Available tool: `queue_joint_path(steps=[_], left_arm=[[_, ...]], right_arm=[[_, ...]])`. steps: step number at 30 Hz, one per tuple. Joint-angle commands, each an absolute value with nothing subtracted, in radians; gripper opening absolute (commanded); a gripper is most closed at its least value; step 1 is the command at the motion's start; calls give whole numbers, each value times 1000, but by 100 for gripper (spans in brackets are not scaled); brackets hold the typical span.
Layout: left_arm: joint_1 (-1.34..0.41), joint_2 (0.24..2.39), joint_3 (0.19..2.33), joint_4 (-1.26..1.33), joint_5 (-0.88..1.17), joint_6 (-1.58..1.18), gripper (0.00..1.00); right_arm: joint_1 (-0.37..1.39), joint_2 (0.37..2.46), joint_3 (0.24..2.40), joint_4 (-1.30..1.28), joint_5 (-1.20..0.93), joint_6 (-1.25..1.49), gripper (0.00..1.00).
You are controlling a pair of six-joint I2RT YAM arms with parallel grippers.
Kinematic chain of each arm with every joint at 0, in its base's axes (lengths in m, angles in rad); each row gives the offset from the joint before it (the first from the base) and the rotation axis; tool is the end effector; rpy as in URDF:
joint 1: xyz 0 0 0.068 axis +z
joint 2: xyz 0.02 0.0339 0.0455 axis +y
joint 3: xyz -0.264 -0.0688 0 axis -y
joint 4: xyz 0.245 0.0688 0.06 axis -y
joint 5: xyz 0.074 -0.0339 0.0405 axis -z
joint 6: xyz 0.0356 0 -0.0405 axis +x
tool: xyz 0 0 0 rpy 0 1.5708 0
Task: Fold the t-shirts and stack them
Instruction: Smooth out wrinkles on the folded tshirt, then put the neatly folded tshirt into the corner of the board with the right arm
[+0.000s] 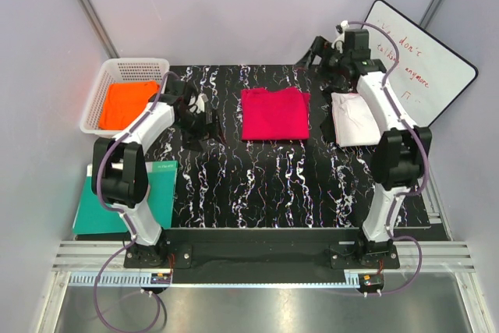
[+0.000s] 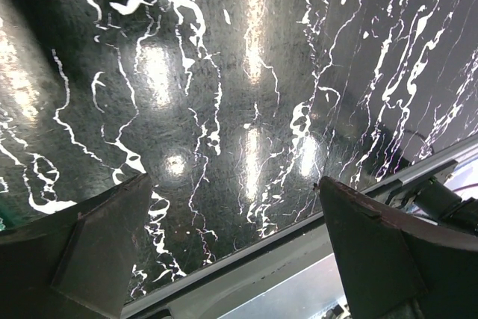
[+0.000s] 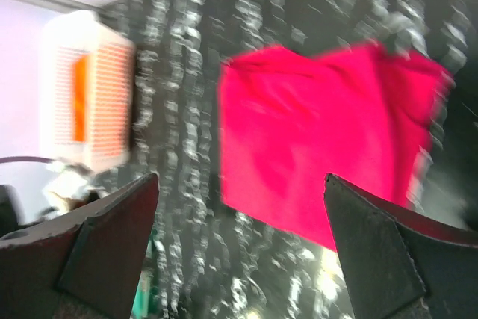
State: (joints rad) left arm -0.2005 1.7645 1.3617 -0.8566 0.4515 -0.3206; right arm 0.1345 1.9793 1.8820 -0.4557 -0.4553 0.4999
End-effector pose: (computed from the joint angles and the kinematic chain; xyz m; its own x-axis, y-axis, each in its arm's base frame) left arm 0.3421 -0.0854 0.2308 -0.9831 -0.0896 -0.1599 0.0004 0.8713 -0.4907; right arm 0.4584 0.0778 0.3360 -0.6923 0.3408 -0.6361 -0.1816 0.7708 0.6106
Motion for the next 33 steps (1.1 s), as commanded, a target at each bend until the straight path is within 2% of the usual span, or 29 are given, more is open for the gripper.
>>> queue_joint_path(steps=[1, 8, 20, 24, 31, 33], left_arm=[[-210, 1736, 1351, -802, 495, -298, 99], [-210, 1730, 1335, -795, 500, -281, 99], [-210, 1701, 1301, -795, 489, -273, 99], [-210, 1694, 1293, -796, 489, -273, 99], [-210, 1677, 1296, -796, 489, -276, 99], [-210, 1675, 1295, -796, 494, -278, 99]], right_arm=[[130, 1979, 1694, -549, -353, 419, 100], [130, 2049, 1643, -558, -325, 422, 97], [132, 2232, 1765, -568, -334, 426, 96], [130, 2318, 1827, -589, -347, 445, 90], [189, 2378, 1848, -598, -379, 431, 72], [219, 2391, 1864, -606, -387, 423, 58]])
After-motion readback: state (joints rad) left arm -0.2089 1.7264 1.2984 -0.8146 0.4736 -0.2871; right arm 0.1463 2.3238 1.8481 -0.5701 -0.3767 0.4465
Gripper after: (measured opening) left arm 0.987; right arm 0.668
